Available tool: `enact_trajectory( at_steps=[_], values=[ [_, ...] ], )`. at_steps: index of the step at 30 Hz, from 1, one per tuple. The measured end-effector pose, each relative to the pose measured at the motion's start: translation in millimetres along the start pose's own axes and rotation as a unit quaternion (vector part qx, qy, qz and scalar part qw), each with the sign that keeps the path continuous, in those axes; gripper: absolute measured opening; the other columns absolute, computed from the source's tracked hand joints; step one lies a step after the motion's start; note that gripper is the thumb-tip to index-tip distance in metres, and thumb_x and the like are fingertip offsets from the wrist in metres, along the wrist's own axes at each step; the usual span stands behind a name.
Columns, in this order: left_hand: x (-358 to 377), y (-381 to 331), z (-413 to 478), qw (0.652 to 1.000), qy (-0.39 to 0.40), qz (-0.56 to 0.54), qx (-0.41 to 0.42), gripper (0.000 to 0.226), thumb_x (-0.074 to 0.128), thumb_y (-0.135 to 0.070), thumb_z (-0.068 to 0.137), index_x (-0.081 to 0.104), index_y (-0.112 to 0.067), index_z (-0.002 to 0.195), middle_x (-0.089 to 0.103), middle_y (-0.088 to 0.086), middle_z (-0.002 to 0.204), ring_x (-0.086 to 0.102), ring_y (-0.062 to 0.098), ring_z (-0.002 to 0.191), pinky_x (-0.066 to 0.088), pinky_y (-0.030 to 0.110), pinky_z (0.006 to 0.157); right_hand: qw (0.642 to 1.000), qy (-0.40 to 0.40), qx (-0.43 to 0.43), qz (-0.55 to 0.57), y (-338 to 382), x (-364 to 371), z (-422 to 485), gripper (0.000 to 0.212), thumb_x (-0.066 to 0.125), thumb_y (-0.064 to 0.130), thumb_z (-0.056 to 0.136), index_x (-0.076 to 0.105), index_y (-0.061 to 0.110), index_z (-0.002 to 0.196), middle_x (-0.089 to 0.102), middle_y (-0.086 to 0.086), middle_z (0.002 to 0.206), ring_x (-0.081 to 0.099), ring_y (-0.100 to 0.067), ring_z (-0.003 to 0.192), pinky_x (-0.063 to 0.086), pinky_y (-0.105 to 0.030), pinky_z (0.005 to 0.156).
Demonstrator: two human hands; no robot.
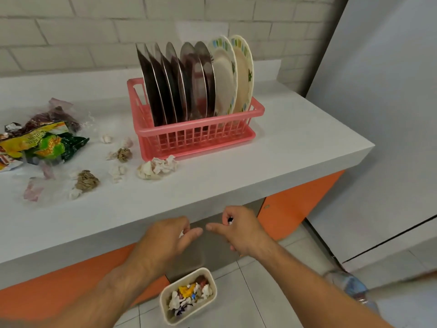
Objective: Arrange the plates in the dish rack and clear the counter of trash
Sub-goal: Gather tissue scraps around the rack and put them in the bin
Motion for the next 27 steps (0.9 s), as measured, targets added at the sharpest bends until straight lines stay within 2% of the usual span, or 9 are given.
enact_trajectory(
  at_steps=[2, 5, 10, 14, 16, 19, 21, 23, 27],
  values=[
    [15.8, 7.3, -9.1, 0.999, 0.036, -0.004, -0.004, 0.035, 0.042, -0.059, 0.088, 0.048, -0.029, 0.072, 0.057, -0.009, 0.072, 0.052, 0.006, 0.07, 0.038, 0.021, 0.063, 0.998, -0.023, -0.017, -0.051, -19.1, 11.6, -3.8, 0.047, 0.066, 0.053, 0.083, 0.043, 0.02, 0.058, 0.043, 0.007, 0.052, 0.04, -0.009, 0.047, 0.038, -0.027, 0.049],
    [45.5, 29.7, -19.4, 0.995, 0.098, -0.017, -0.003, 0.032, 0.047, -0.053, 0.092, 0.042, -0.034, 0.067, 0.05, -0.011, 0.074, 0.049, 0.004, 0.07, 0.037, 0.02, 0.062, 0.996, -0.038, -0.006, -0.085, -50.9, 32.2, -8.9, 0.055, 0.05, 0.047, 0.095, 0.037, 0.019, 0.05, 0.035, 0.007, 0.046, 0.034, -0.01, 0.046, 0.034, -0.031, 0.051],
    [108.9, 87.5, -30.8, 0.986, 0.165, -0.028, -0.021, 0.036, 0.05, -0.051, 0.092, 0.044, -0.032, 0.062, 0.049, -0.009, 0.072, 0.048, 0.006, 0.066, 0.035, 0.02, 0.057, 0.982, 0.007, 0.036, -0.184, -123.3, 87.7, -9.2, 0.051, 0.042, 0.035, 0.099, 0.034, 0.019, 0.051, 0.039, 0.004, 0.051, 0.043, -0.019, 0.056, 0.038, -0.033, 0.057],
    [174.5, 134.8, -37.7, 0.984, 0.168, 0.026, -0.054, 0.045, 0.039, -0.056, 0.095, 0.054, -0.025, 0.066, 0.057, -0.007, 0.068, 0.055, 0.011, 0.066, 0.048, 0.033, 0.063, 0.97, 0.023, 0.038, -0.24, -188.8, 142.5, 12.1, 0.05, 0.037, 0.034, 0.1, 0.031, 0.022, 0.053, 0.043, 0.003, 0.056, 0.046, -0.02, 0.062, 0.035, -0.029, 0.059],
    [213.3, 159.8, -40.3, 0.983, 0.165, 0.051, -0.062, 0.05, 0.032, -0.056, 0.097, 0.058, -0.022, 0.069, 0.062, -0.004, 0.069, 0.059, 0.017, 0.066, 0.05, 0.035, 0.065, 0.962, 0.041, 0.026, -0.27, -222.9, 175.2, 31.4, 0.047, 0.035, 0.033, 0.1, 0.03, 0.022, 0.054, 0.048, 0.0, 0.063, 0.049, -0.022, 0.065, 0.034, -0.029, 0.06],
    [272.6, 201.7, -43.6, 0.98, 0.174, 0.056, -0.072, 0.052, 0.029, -0.055, 0.098, 0.053, -0.023, 0.066, 0.064, -0.003, 0.07, 0.06, 0.02, 0.067, 0.051, 0.035, 0.065, 0.948, 0.083, 0.001, -0.309, -276.6, 226.6, 67.1, 0.038, 0.033, 0.036, 0.101, 0.042, 0.021, 0.066, 0.057, -0.005, 0.075, 0.055, -0.026, 0.073, 0.037, -0.03, 0.062],
    [309.8, 231.2, -45.7, 0.979, 0.179, 0.059, -0.079, 0.05, 0.028, -0.055, 0.098, 0.046, -0.025, 0.061, 0.062, -0.004, 0.069, 0.058, 0.019, 0.067, 0.049, 0.034, 0.065, 0.931, 0.115, -0.011, -0.345, -313.7, 262.1, 93.9, 0.036, 0.033, 0.04, 0.101, 0.058, 0.019, 0.086, 0.064, -0.009, 0.089, 0.06, -0.028, 0.082, 0.039, -0.032, 0.066],
    [344.9, 259.7, -47.3, 0.977, 0.184, 0.06, -0.088, 0.047, 0.03, -0.054, 0.098, 0.045, -0.024, 0.065, 0.056, -0.004, 0.07, 0.055, 0.018, 0.069, 0.048, 0.034, 0.065, 0.915, 0.149, -0.022, -0.374, -350.8, 297.1, 120.7, 0.037, 0.036, 0.043, 0.098, 0.061, 0.017, 0.106, 0.066, -0.009, 0.1, 0.063, -0.031, 0.091, 0.041, -0.032, 0.069],
    [407.5, 306.7, -53.4, 0.975, 0.183, 0.081, -0.094, 0.039, 0.034, -0.051, 0.098, 0.048, -0.023, 0.075, 0.058, -0.002, 0.082, 0.056, 0.02, 0.079, 0.04, 0.033, 0.062, 0.895, 0.239, -0.027, -0.377, -416.2, 362.3, 171.4, 0.033, 0.053, 0.044, 0.09, 0.06, 0.017, 0.107, 0.064, -0.007, 0.112, 0.06, -0.028, 0.106, 0.045, -0.032, 0.083]
  ],
)
Point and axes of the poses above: each hand's wrist, its own z-axis towards the middle knuckle, its own x-axis out of the palm, y = z × x, the point moved 1 cm from there along z, towards the middle knuckle
